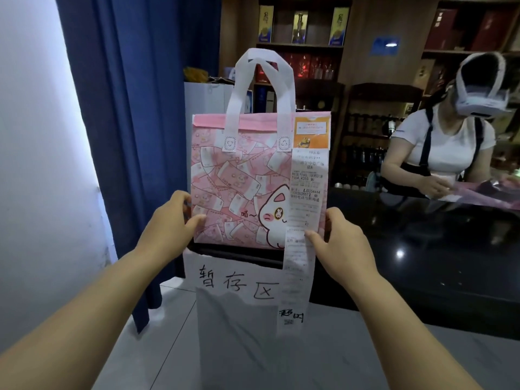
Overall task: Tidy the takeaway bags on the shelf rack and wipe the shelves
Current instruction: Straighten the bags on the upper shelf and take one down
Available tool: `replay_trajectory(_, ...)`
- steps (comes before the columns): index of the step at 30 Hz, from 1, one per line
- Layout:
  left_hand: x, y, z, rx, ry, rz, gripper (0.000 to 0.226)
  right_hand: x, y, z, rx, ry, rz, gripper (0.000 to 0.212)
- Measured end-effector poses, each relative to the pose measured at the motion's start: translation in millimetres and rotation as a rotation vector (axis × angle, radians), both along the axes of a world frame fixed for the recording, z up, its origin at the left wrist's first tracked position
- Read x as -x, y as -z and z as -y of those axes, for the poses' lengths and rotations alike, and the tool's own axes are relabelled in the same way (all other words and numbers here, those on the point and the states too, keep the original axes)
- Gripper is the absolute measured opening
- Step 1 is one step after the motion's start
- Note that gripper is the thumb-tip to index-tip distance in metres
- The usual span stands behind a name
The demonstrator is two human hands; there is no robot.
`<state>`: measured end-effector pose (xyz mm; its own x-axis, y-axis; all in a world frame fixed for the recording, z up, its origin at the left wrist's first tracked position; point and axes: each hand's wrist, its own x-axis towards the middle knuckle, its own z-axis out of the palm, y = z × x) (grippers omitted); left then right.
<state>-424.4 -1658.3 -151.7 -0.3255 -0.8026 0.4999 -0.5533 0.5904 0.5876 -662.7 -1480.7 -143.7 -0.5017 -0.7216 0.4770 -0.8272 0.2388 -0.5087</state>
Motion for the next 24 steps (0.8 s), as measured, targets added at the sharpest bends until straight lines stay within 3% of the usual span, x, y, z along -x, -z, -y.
replay_trajectory(8, 1.1, 4.0, 12.3, -0.033, -0.026, 0.049, 0.026, 0.4, -2.3, 8.9, -0.037, 0.005, -0.018, 0.030)
replay_trajectory(13, -11.6, 1.1, -1.9, -0.021, -0.043, 0.058, 0.041, -4.2, -10.3, -7.8, -0.038, 0.032, -0.004, 0.033)
replay_trajectory(24, -94.1, -2.0, -107.2, 0.023, 0.004, 0.093, 0.031, -77.8, -14.9, -82.5, 0.023, 0.026, -0.048, 0.031)
